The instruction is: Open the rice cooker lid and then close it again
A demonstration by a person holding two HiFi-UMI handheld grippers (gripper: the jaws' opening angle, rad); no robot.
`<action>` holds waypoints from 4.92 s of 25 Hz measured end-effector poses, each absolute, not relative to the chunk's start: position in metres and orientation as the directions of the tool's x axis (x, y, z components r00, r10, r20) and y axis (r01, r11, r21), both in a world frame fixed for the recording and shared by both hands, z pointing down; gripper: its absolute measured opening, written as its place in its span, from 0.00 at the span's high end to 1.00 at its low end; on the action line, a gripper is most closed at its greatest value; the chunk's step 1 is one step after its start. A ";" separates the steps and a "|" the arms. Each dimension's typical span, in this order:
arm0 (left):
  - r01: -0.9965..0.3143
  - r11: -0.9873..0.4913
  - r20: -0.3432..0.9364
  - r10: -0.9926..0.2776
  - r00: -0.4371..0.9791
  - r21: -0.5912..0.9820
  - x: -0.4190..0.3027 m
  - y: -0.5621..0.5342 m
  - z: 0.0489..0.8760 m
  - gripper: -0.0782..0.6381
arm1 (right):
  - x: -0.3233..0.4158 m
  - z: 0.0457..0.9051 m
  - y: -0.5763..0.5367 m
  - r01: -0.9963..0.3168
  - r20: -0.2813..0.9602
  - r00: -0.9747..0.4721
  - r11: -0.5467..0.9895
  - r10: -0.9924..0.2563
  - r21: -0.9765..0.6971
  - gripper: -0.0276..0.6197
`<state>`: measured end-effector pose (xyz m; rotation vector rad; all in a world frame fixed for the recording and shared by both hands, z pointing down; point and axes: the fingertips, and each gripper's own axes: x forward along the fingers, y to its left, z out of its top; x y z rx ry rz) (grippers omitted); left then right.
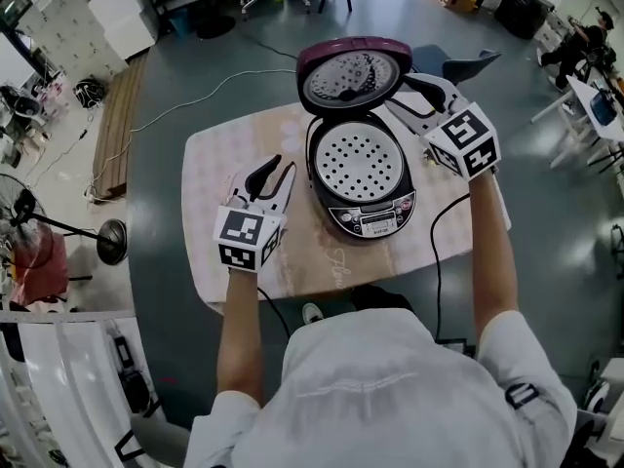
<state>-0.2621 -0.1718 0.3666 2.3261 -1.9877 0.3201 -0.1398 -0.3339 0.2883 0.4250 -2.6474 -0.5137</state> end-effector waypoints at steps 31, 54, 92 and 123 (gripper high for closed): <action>-1.000 -0.016 0.240 -0.971 0.019 0.014 -0.286 -0.221 0.406 0.74 | -0.237 0.304 -0.425 0.254 0.602 -0.792 0.839 -0.105 0.480 0.54; -0.993 -0.117 0.291 -0.950 0.115 0.013 -0.274 -0.182 0.404 0.74 | -0.202 0.305 -0.380 0.217 0.587 -0.804 0.871 -0.097 0.441 0.60; -0.938 -0.337 0.294 -0.892 0.344 0.074 -0.196 -0.161 0.422 0.74 | -0.105 0.423 -0.248 0.267 0.625 -0.773 0.949 0.109 0.166 0.68; -0.934 -0.325 0.376 -0.855 0.358 0.151 -0.176 -0.169 0.460 0.74 | -0.093 0.487 -0.241 0.202 0.610 -0.781 0.978 0.135 0.042 0.76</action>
